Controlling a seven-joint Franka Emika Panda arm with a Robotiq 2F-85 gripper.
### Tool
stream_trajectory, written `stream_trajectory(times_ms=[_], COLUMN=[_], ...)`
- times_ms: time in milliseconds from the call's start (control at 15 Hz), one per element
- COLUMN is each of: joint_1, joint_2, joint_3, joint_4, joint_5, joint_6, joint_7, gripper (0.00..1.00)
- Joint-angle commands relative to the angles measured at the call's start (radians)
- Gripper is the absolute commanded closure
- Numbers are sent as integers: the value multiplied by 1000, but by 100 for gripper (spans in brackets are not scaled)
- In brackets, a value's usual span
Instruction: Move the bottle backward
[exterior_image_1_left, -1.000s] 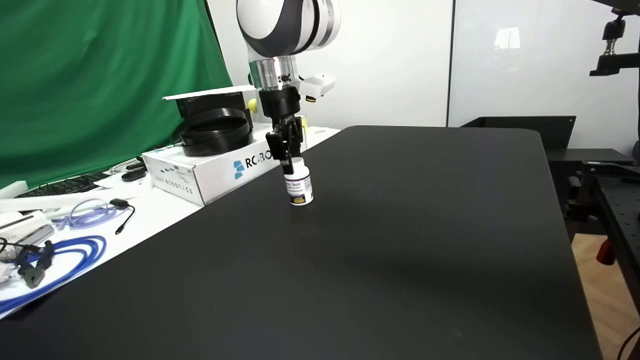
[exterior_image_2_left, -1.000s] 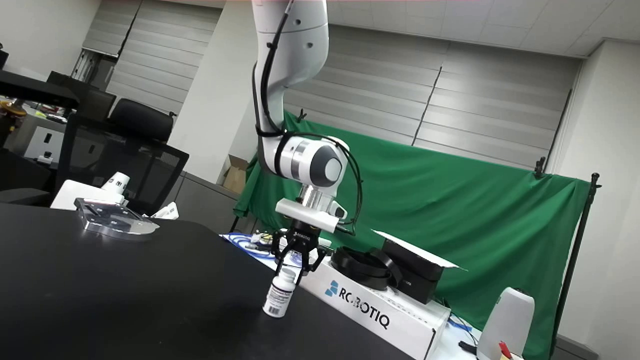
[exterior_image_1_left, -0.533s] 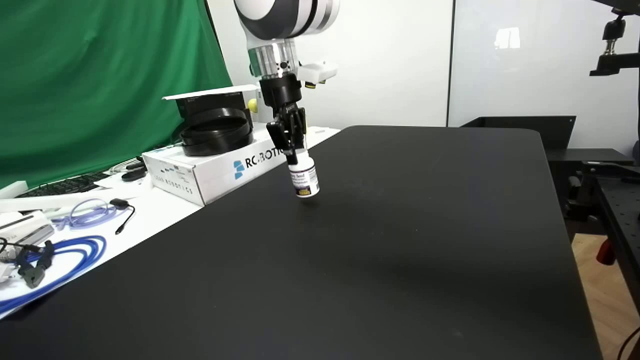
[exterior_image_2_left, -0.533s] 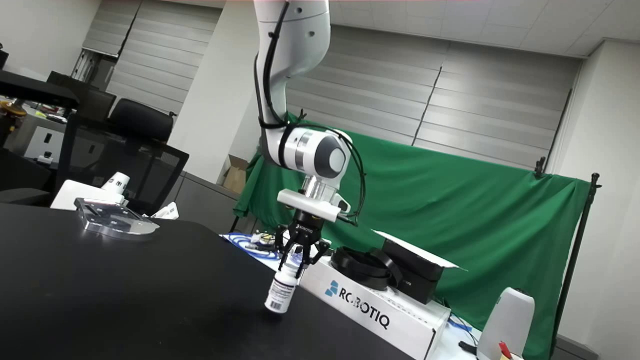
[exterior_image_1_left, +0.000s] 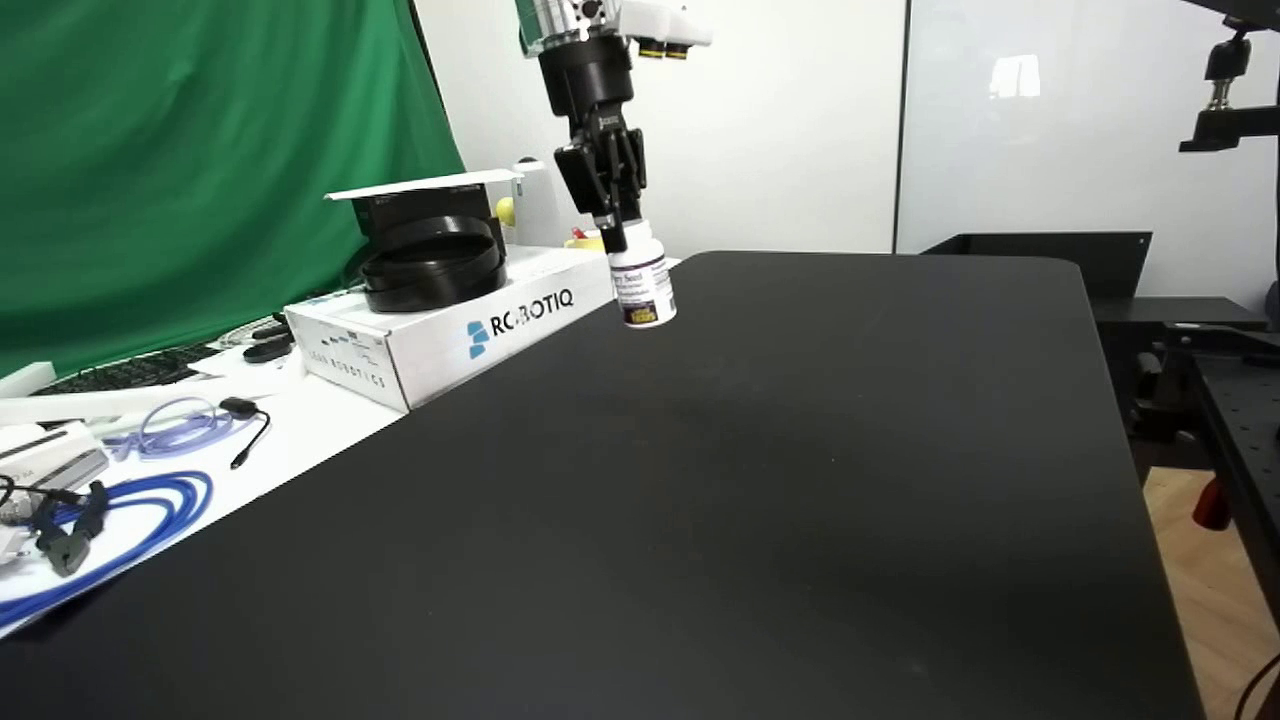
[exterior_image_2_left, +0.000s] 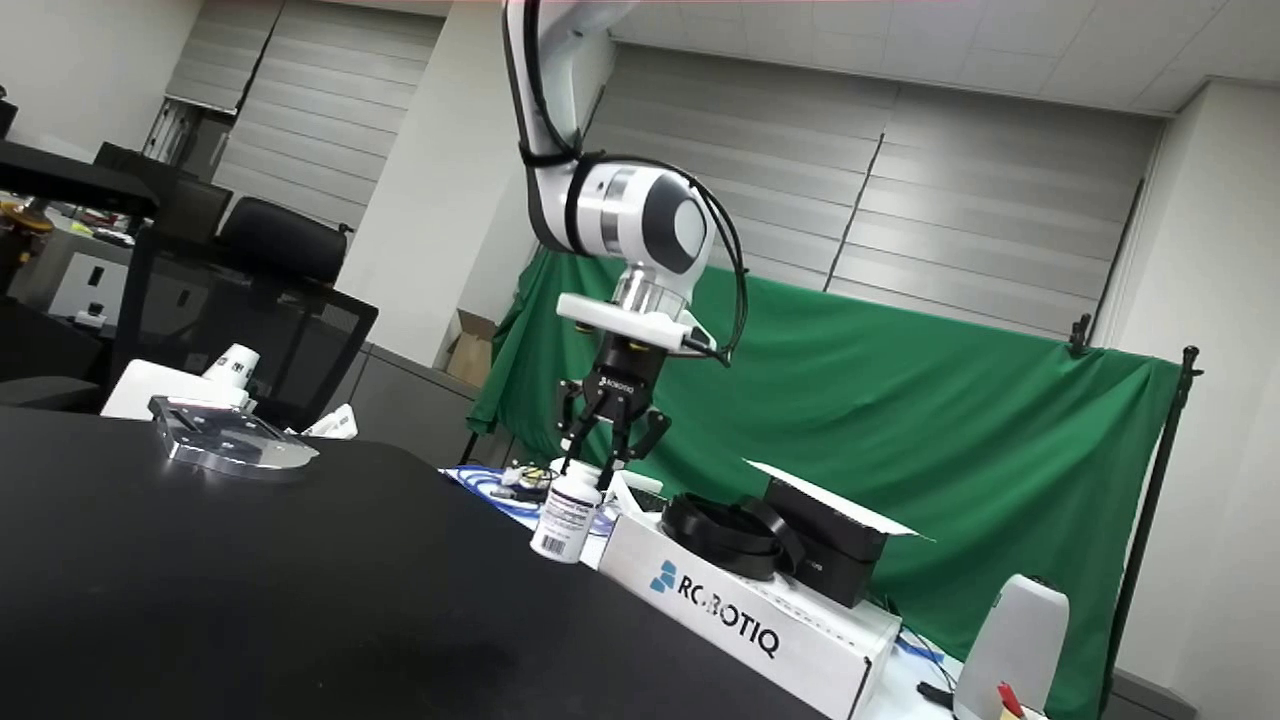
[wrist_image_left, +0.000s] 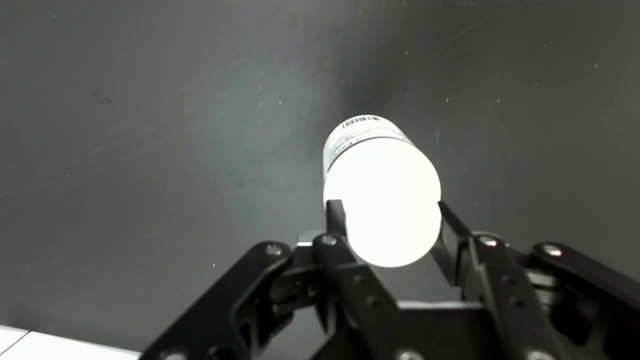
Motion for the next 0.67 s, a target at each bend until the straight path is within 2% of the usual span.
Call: stream_trajectory(times_ms=[0,333,600], joint_1=[7,-1,-6], joint_2=[-204,-363,-424], joint_3=[-4,2,0], joint_4=[-247,-507,-660], joint_5=[-13,14,77], joint_6=[55,175,255], joint_7=[45,27,-3], gripper=[81,81,81])
